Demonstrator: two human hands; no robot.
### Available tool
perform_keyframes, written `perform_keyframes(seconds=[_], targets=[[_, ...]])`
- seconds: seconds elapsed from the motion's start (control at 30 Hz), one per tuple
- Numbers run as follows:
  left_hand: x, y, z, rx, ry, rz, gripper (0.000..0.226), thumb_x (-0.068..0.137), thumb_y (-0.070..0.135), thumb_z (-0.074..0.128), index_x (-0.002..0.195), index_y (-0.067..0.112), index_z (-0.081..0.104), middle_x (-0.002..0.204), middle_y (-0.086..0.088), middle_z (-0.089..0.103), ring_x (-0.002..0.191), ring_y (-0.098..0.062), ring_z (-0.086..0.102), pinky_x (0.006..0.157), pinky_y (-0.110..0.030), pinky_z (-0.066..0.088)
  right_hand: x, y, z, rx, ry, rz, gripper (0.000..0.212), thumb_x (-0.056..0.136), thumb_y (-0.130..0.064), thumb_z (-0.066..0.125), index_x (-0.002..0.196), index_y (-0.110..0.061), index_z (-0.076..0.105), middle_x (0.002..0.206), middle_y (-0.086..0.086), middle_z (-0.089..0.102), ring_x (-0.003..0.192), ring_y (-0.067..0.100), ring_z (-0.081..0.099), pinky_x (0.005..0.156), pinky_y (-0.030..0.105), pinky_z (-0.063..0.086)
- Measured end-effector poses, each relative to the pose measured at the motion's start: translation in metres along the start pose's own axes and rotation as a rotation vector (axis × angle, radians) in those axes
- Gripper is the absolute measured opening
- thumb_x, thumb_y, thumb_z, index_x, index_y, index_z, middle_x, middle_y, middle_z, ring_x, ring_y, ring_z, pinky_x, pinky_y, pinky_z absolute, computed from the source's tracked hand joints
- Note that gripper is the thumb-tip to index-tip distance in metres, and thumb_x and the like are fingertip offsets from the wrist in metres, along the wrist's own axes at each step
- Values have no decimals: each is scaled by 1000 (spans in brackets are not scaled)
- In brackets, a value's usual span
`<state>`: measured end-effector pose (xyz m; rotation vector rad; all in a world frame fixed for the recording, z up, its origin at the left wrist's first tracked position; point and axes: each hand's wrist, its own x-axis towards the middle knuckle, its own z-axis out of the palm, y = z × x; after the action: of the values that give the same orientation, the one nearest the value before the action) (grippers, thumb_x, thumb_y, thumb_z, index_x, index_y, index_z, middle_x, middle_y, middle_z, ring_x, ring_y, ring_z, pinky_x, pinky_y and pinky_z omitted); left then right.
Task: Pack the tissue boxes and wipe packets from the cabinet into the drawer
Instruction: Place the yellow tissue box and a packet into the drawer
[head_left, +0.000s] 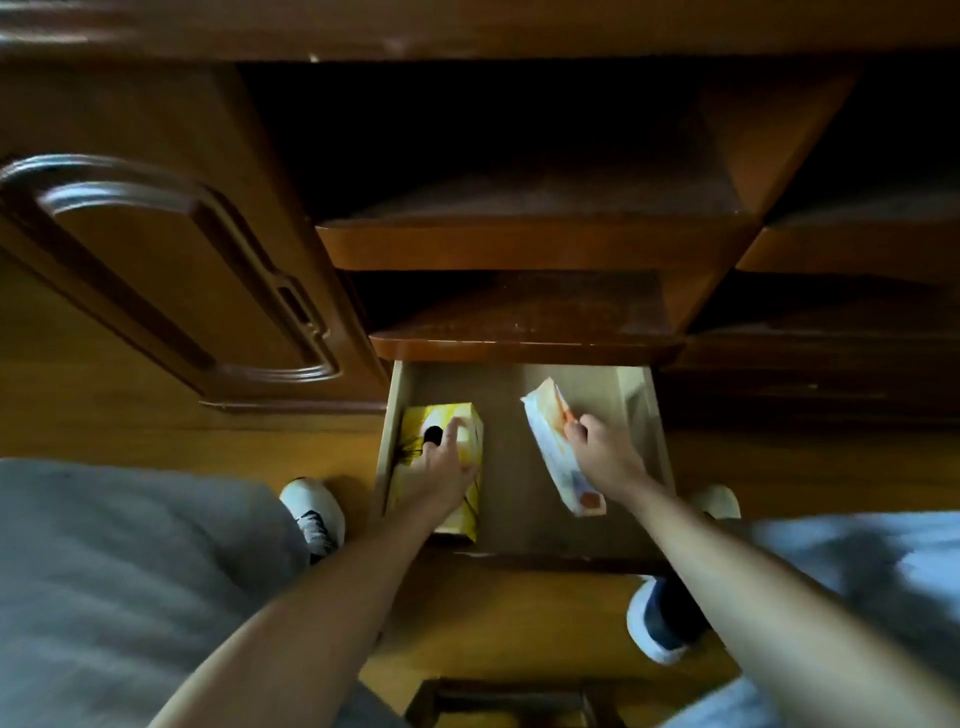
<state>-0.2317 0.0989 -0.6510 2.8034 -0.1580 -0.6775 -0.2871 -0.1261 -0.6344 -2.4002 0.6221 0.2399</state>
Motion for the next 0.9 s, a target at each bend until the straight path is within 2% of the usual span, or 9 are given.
perform_keyframes(seconds=[0.13,0.27,0.37,0.47,0.63,0.73,0.77,0.83,0.9], targets=[[6,-10,17,85,-18,6,90,97,52,56,161,35,-4,107,-5,63,80,-21,62,60,-32,43,17,11,13,6,-48,63,38,108,-43,35,87,-19,56,79,-2,59,67,9,56,56,26,37],[1,-15,26,64,-59,0,94,99,50,54,157,35,-19,144,-14,56,66,-17,58,56,-31,49,24,13,28,23,-71,88,39,108,-43,36,95,-15,59,84,1,63,76,14,64,69,34,54],[0,-13,22,-3,-70,4,95,98,48,58,158,38,-14,139,-16,60,68,-17,58,56,-31,47,27,12,42,28,-114,100,37,108,-41,36,96,-14,58,87,3,63,78,17,62,68,36,49],[-5,-7,19,-5,-69,-35,96,96,49,61,159,40,-10,131,-13,65,75,-19,62,56,-31,46,27,14,50,73,-145,138,36,108,-40,38,101,-12,60,93,6,65,84,20,63,73,41,51],[5,-8,5,325,-7,-10,92,85,79,47,160,40,9,101,-3,70,84,-23,69,60,-31,43,25,14,50,66,-160,250,39,106,-42,40,115,-11,63,114,12,68,103,31,65,80,40,51],[17,-10,-4,346,111,64,73,87,78,43,146,36,46,118,-5,66,104,-26,64,72,-36,51,19,16,51,-143,87,345,39,100,-41,54,130,-17,53,120,10,67,106,32,67,73,36,44],[18,-11,-4,340,164,102,70,89,73,45,145,32,48,125,-6,62,112,-26,61,79,-38,52,17,17,52,-178,144,327,46,97,-41,60,135,-18,49,122,10,66,106,30,66,72,35,42],[18,-14,-1,367,214,205,76,90,67,50,154,28,35,142,-8,49,128,-28,50,96,-41,49,17,20,61,-186,102,246,63,90,-45,68,142,-21,41,133,9,59,112,28,62,75,34,43],[17,-22,3,378,152,295,87,89,66,54,159,28,19,160,-8,29,146,-30,31,114,-46,37,19,20,75,-251,-54,164,83,87,-52,70,152,-24,26,150,12,41,126,30,54,87,38,50]])
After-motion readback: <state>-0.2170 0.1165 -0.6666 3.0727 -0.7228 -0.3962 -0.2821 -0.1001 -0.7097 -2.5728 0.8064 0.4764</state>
